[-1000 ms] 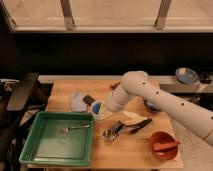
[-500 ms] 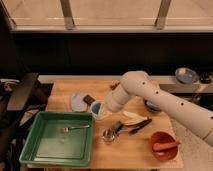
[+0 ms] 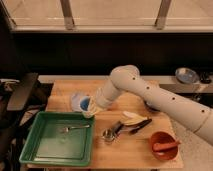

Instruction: Stack cups into tray

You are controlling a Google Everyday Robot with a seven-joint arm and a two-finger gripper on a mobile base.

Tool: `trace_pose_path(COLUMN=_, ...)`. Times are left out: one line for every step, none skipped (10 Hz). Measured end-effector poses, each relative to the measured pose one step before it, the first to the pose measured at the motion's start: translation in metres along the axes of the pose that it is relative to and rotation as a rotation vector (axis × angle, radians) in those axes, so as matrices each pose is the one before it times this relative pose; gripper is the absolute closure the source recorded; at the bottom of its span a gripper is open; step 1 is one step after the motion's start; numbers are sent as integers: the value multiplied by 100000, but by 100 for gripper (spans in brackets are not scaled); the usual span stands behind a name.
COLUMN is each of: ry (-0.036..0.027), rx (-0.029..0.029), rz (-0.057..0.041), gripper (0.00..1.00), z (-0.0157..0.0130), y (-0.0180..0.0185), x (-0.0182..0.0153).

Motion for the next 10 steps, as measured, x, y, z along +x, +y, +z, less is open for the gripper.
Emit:
trace_pose_path(ry=-1397, rx=-3114, rz=-4559, gripper=94, z=1382, y=-324, x=-1716)
trace_pose_path(ry=-916, rx=-2700, rz=-3091, gripper=94, z=1195, y=-24, x=-1182)
trace_pose_path(ry=-1578, rx=-3309, rz=-2865, gripper=94, z=1640, y=470, x=-1269)
trace_pose_path(ry=-2277, rx=-2821, rz=-2139, gripper=94, z=1695, y=784, x=-1139)
trace_pose_path(ry=-1862, rx=-1876, rz=-1084, gripper=94, z=1386, y=899, x=-657)
trace_pose_path(ry=-2027, rx=-1652, rz=-726, gripper=94, z=1547, y=1000, x=-670)
trace_pose_path(ry=-1324, rx=-924, rz=-731, gripper=94, z=1020, y=518, x=-478)
trace_pose_path(ry=-288, rx=-262, rz=125, gripper=94, z=504, y=505, x=48)
trace_pose_path(ry=147, rx=-183, rz=416, gripper=92, z=368, y=359, x=546)
trace_pose_path(ry=126, rx=-339, rz=-217, gripper=86, z=614, y=319, x=549)
